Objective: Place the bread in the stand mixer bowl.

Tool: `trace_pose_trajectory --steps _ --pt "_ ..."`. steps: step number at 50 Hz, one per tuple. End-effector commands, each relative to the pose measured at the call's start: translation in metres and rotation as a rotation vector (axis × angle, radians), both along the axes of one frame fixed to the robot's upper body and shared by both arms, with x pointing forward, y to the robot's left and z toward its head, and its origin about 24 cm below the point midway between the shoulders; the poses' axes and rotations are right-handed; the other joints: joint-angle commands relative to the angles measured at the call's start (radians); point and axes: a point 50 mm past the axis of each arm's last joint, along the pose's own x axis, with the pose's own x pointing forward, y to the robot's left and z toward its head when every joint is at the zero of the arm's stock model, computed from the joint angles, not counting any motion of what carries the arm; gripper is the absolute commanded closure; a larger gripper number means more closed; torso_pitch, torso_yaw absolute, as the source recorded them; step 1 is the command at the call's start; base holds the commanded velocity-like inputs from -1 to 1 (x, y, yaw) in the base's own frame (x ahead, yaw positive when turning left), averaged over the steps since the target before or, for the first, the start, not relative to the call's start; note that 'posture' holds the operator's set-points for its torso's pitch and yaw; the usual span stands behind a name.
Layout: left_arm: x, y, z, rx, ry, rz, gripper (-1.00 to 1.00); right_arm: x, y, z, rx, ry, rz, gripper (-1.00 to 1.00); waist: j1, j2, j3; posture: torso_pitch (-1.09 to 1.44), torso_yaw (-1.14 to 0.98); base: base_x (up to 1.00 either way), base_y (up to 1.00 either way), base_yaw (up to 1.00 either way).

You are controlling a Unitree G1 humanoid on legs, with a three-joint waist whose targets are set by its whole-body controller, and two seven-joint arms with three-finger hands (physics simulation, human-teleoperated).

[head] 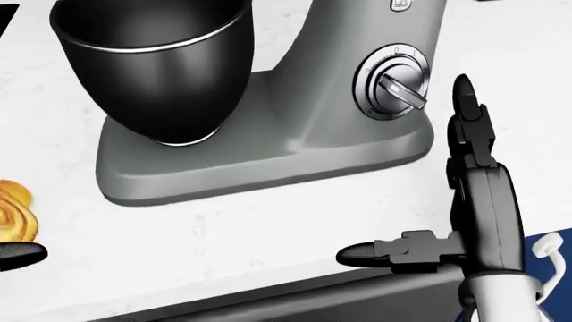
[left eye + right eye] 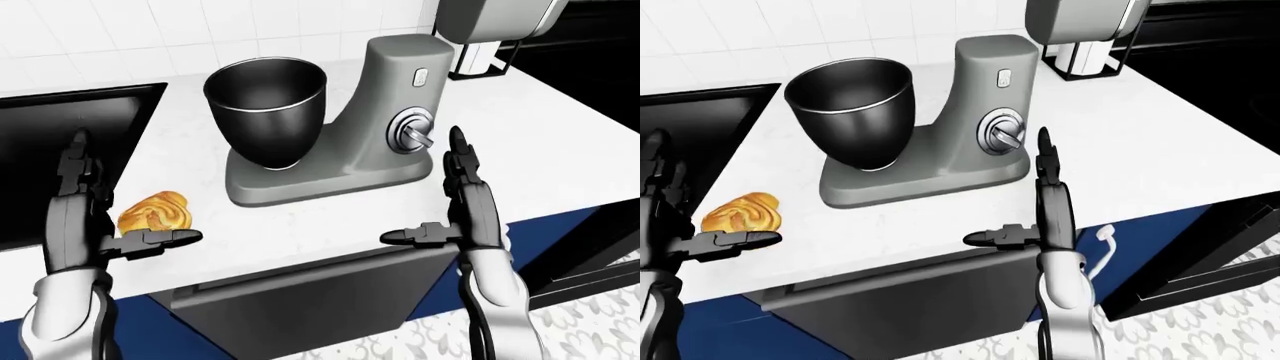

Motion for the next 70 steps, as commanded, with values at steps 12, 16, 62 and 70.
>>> trace_pose_trajectory --steps 12,16,62,70 --pt "-0.005 0.004 -0.001 0.054 -0.049 0.015 -1.00 -0.002 0.002 0.012 -0.008 -0.066 0.006 -1.00 0.001 0.005 -0.020 0.00 0.00 0.00 0.00 0.00" --pt "-0.004 0.008 -0.008 0.062 -0.036 0.033 -1.00 -0.002 0.002 0.012 -0.010 -0.067 0.008 -1.00 0.000 0.004 -0.020 0.00 0.00 0.00 0.00 0.00" --pt "0.020 0.040 -0.068 -0.034 0.150 0.086 -1.00 0.000 0.006 0.012 -0.012 -0.073 0.019 -1.00 -0.012 0.044 -0.023 0.00 0.00 0.00 0.00 0.00" --pt "0.027 0.037 -0.073 -0.041 0.198 0.055 -1.00 0.001 0.006 0.011 -0.011 -0.078 0.021 -1.00 -0.012 0.044 -0.022 0.00 0.00 0.00 0.00 0.00"
